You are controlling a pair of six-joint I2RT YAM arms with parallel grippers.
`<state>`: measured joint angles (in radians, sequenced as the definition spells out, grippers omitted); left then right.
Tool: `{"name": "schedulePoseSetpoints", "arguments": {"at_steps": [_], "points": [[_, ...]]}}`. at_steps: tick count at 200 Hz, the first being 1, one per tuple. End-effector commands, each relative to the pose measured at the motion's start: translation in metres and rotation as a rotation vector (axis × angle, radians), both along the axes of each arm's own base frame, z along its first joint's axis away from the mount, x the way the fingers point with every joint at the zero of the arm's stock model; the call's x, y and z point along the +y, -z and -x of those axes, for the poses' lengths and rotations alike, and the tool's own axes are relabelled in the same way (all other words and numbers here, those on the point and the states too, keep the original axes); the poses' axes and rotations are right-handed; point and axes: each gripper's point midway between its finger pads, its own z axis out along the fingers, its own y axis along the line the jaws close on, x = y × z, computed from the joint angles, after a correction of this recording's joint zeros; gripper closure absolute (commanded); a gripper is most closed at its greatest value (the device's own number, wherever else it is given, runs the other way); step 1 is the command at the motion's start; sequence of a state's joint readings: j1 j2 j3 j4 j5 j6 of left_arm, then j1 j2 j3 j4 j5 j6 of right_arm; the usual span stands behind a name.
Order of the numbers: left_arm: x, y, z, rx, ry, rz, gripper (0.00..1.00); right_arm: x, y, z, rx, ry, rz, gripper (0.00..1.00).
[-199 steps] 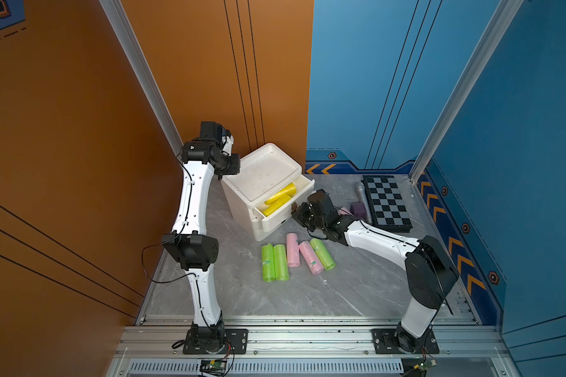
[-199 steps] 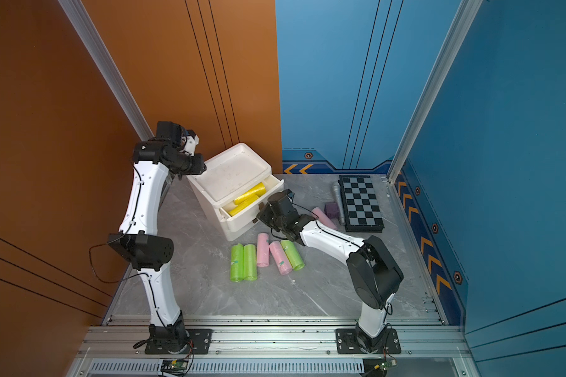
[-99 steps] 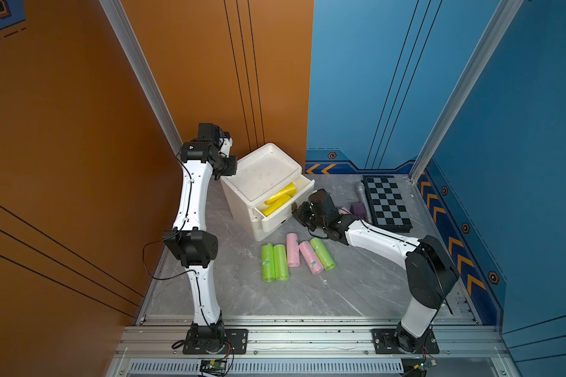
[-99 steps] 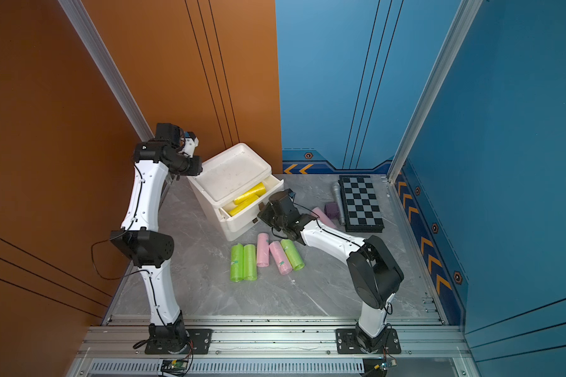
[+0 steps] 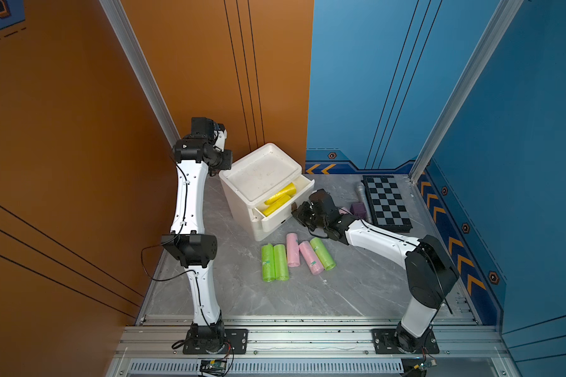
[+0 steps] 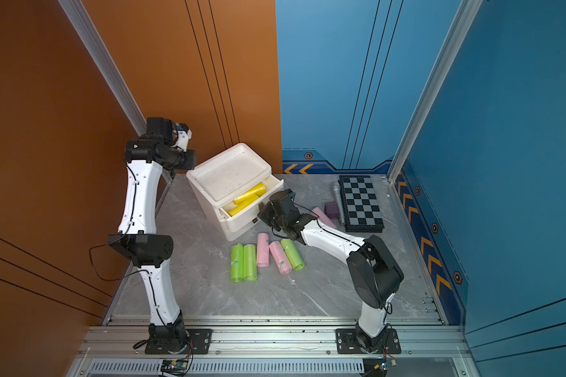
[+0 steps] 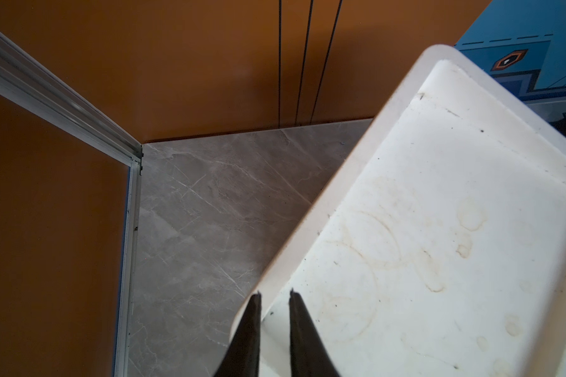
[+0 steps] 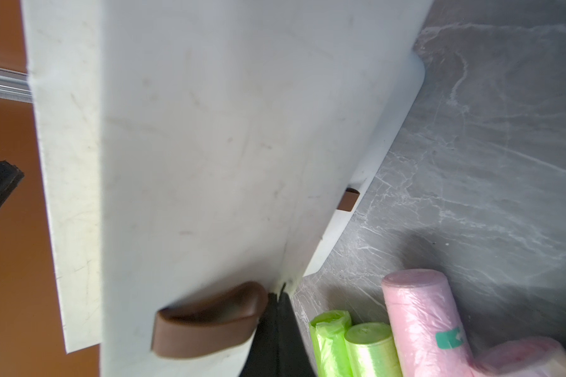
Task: Sort the rolls of trash bags by color and place them into the drawer
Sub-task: Close the drawer of the storage box.
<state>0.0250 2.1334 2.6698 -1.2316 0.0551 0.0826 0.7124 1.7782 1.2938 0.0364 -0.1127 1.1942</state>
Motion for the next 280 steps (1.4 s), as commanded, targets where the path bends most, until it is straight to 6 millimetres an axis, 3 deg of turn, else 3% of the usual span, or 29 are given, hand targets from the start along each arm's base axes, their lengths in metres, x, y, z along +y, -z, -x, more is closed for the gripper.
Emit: {"name": "schedulePoseSetpoints", "arguments": {"at_steps": [1,54,85,149,280], "points": [[0.019,0.015,-0.009,0.027,-0.059,-0.036,0.82,0.005,-0.010,-0.004,-0.015,-0.013,-0.026,0.97],[0.024,0.032,-0.033,0.018,-0.066,-0.016,0.80,0.007,-0.008,-0.005,-0.011,-0.017,-0.025,0.97],[0.013,0.046,-0.041,0.036,-0.013,0.035,0.79,0.010,-0.009,-0.006,-0.008,-0.023,-0.032,0.96],[-0.017,0.045,-0.036,0.039,0.164,0.169,0.78,0.017,-0.014,-0.011,-0.021,-0.042,-0.037,0.96],[-0.029,0.051,-0.024,0.079,0.228,0.249,0.78,0.048,-0.014,-0.036,-0.061,-0.088,-0.061,0.96]]}}
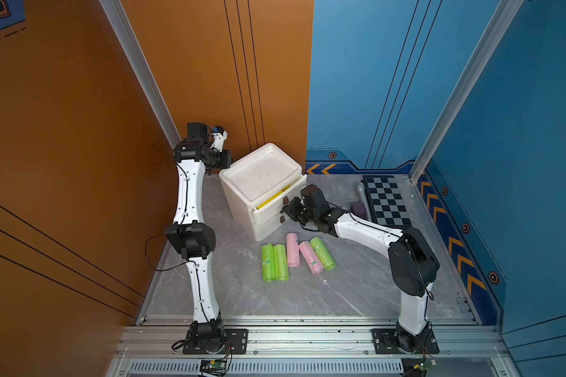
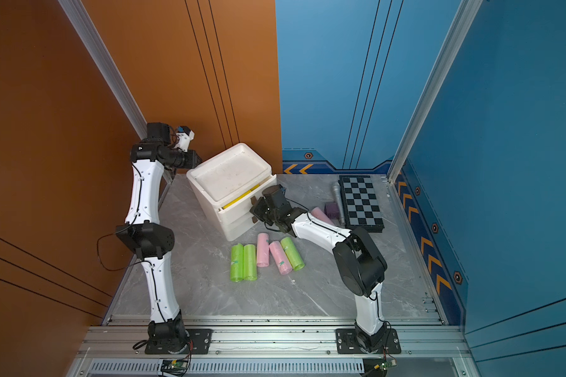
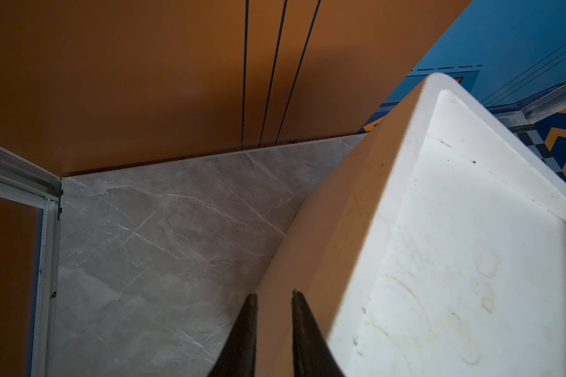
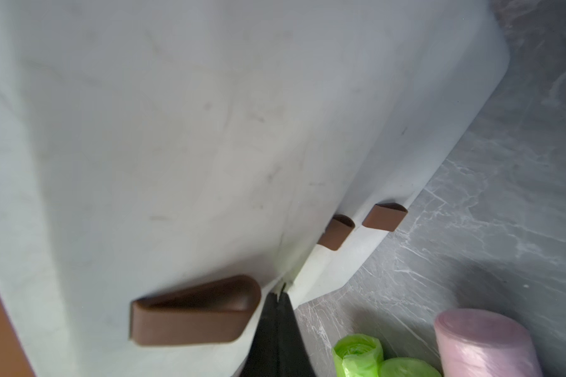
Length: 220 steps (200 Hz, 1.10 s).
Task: Sort the rolls of trash bags by color and place them into the drawer
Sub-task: Close the drawer of the storage box.
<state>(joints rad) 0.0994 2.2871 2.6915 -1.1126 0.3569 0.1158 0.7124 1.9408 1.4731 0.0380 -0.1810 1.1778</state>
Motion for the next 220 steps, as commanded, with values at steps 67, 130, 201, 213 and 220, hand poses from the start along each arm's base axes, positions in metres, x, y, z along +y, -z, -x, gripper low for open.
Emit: {"name": "schedulePoseSetpoints", "arguments": {"at_steps": [67,130,201,213,220], "points": [[-0.025,0.012,0.024,0.097,0.078,0.058,0.78,0.031,-0.031,-0.019,-0.086,-0.033,-0.068,0.95],[-0.023,0.017,0.021,0.108,0.062,0.043,0.78,0.012,-0.016,-0.005,-0.037,-0.038,-0.049,0.77],[-0.018,0.018,0.022,0.116,0.039,0.047,0.78,-0.028,0.023,-0.006,-0.058,0.037,-0.039,0.61],[-0.019,0.018,0.023,0.118,0.040,0.048,0.79,-0.025,0.026,-0.010,-0.062,0.037,-0.052,0.59],[-0.019,0.018,0.023,0.120,0.041,0.049,0.79,-0.024,0.028,-0.012,-0.064,0.039,-0.062,0.58]]}}
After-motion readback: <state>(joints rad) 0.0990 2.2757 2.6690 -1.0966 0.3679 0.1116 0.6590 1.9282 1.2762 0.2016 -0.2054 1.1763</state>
